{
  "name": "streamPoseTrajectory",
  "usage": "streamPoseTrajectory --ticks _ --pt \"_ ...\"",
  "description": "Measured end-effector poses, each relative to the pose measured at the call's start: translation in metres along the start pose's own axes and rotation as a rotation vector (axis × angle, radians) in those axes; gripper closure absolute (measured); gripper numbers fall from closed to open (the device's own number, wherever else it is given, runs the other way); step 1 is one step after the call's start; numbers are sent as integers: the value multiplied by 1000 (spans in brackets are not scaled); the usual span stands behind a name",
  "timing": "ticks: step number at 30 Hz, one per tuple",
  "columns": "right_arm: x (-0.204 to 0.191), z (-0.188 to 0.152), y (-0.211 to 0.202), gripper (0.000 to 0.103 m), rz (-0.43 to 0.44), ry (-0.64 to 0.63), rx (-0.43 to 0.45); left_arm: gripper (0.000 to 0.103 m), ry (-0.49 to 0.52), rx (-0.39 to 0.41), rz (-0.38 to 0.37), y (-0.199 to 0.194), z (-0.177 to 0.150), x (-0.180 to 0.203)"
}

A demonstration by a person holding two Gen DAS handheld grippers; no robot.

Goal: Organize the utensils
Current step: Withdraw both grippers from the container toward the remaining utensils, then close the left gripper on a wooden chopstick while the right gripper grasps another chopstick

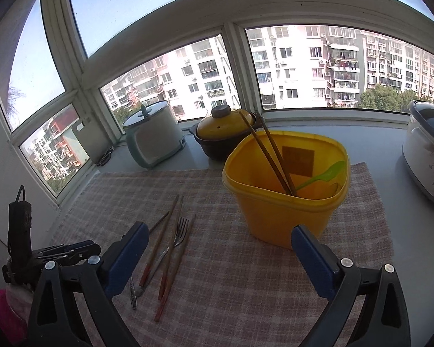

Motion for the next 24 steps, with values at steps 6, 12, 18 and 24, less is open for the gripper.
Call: streamPoseTrajectory --ticks 6,12,18,24 --pt "-28 -14 24 10 51 -28 -84 68 -24 -29 3 4 -14 -18" --pt "-53 -28 51 22 82 -70 -182 68 -20 -65 4 16 -21 -31" --pt "-77 -40 78 39 100 -136 -276 68 56 -91 -12 32 -11 -23" --pt "-94 -55 110 55 110 -187 -379 75 140 -150 -23 57 -3 -10"
Point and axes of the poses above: each gripper's, at about its wrist camera, not at the fingertips, and y roughly the way its jaws point, x to its right, z to its top, the point moved 8 cm from there along y, roughly the way its jaws point, and after that the axes turned 13 degrees about y, right-handed, at the moved point
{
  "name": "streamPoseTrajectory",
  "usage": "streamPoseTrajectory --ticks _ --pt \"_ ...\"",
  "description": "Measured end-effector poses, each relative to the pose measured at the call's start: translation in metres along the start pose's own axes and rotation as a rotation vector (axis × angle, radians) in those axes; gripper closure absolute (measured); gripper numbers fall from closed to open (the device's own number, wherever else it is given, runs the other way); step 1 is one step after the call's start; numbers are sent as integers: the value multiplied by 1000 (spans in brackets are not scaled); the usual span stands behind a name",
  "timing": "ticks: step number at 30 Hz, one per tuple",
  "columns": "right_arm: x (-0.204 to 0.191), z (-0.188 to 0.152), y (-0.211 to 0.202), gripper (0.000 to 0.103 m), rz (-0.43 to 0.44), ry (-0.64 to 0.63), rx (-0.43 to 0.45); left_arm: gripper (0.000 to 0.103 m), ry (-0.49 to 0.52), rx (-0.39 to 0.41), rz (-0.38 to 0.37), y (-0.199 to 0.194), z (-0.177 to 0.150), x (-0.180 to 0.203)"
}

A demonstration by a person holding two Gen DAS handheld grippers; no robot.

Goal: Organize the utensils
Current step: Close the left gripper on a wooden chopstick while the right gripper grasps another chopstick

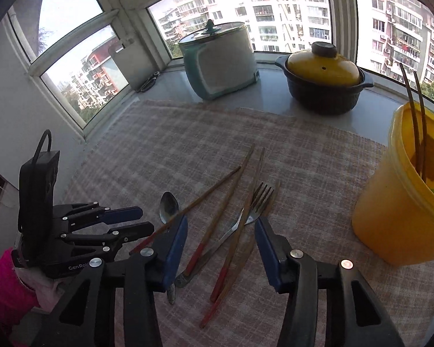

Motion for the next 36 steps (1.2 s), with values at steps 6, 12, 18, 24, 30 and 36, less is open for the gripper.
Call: streamPoseTrajectory --ticks 6,12,18,24,30,36 --pt "4 -1 34 68 -29 -2 -92 76 23 -56 -11 23 4 0" --pt "14 0 60 76 -72 14 -142 78 40 -72 -13 34 10 2" --pt "18 -3 78 80 -99 8 -183 79 53 -108 -3 46 11 0" --pt "21 -4 87 81 -104 18 -204 79 56 -118 2 51 10 -2" --pt "22 -6 95 83 -112 17 -221 83 56 -116 -7 55 11 -3" --pt "26 -1 102 87 -118 37 -221 96 62 -123 -14 59 12 -3"
Point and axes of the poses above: each gripper's, at about its wrist camera, not at the fingertips, and y roughly the way its jaws point, x to its right, z to its top, the point moved 8 cm from there along y, roughly the way its jaws point, and after that the axes turned 13 degrees about y, right-handed, at the moved point
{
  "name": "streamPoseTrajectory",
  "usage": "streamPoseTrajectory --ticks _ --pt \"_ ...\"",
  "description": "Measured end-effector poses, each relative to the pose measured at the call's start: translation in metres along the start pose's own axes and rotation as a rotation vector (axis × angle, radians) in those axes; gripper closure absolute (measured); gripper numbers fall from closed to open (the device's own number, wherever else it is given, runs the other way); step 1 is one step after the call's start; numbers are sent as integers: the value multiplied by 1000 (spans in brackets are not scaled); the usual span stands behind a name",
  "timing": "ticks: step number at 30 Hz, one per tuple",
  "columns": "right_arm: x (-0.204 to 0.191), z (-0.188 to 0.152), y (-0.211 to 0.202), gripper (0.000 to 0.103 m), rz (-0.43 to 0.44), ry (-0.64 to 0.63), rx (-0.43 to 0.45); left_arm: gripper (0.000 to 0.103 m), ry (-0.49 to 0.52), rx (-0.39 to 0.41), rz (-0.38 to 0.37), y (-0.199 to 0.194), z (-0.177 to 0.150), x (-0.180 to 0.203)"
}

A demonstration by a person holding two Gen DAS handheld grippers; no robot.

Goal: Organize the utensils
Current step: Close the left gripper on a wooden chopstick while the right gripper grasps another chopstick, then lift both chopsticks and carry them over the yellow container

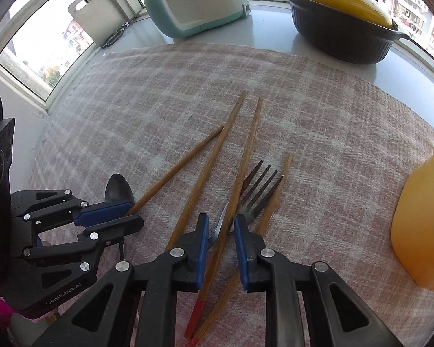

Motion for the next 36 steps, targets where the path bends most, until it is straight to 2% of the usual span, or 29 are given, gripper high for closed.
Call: streamPoseTrajectory --ticks 5,12,23,36 --pt "1 0 0 95 -29 -24 -1 98 -29 1 -28 2 0 -1" --pt "1 1 -1 98 -14 2 -6 98 -86 11 -61 3 -4 0" --pt "3 -7 -11 99 48 49 15 98 -174 69 -92 -13 -11 -5" --pt "-1 -15 -46 99 103 70 86 98 -237 172 -110 -58 -14 -4"
Point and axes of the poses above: each gripper's, at about its wrist camera, not at the fingertips, and y roughly the way its jaws point, x to its right, z to its top, the point moved 8 cm from there along y, roughly the way its jaws point, and after that the axes turned 13 degrees about y, right-handed, at the moved point
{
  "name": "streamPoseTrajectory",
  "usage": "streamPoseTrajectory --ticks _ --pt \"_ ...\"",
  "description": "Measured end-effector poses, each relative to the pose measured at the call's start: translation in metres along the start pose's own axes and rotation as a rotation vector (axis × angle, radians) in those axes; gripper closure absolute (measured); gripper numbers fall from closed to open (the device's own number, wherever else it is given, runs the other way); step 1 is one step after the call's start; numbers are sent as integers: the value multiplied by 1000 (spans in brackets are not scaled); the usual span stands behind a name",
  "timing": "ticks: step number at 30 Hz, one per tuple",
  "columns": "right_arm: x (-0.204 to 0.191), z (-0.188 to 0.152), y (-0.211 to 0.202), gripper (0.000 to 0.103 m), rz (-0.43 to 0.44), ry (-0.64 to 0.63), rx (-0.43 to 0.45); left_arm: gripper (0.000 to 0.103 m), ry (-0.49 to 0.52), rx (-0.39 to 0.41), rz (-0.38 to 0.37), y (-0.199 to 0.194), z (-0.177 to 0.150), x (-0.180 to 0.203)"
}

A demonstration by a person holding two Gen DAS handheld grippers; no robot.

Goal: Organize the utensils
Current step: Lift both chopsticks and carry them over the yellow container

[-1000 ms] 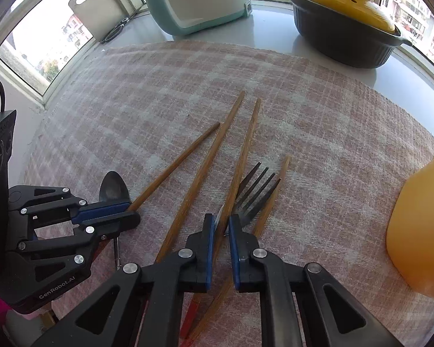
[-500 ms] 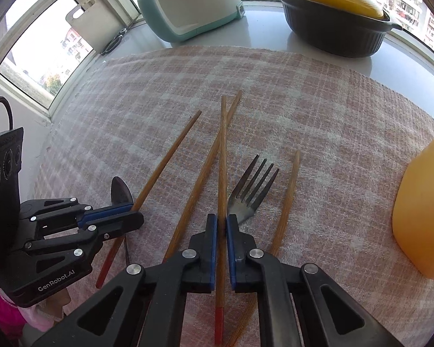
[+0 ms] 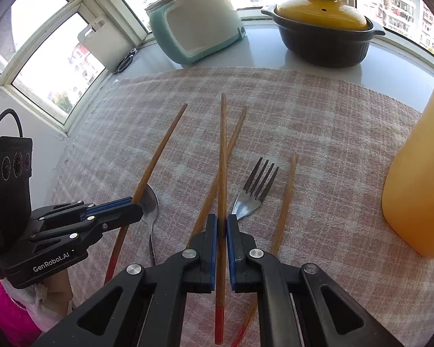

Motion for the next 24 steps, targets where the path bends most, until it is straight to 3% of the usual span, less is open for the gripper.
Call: streamPoseTrajectory --ticks 13,24 --pt "4 -12 -60 99 60 15 104 98 -38 127 -15 -37 16 26" --pt "30 -16 -122 99 124 52 202 98 -48 231 -59 -55 36 73"
Point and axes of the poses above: each gripper's, at about its wrist camera, not at the fingertips, and y roughly the way its jaws point, x to its right, z to its top, the point moved 8 cm from there along y, roughly the way its jaws point, and after that the axes turned 13 degrees about y, right-handed, at the moved point
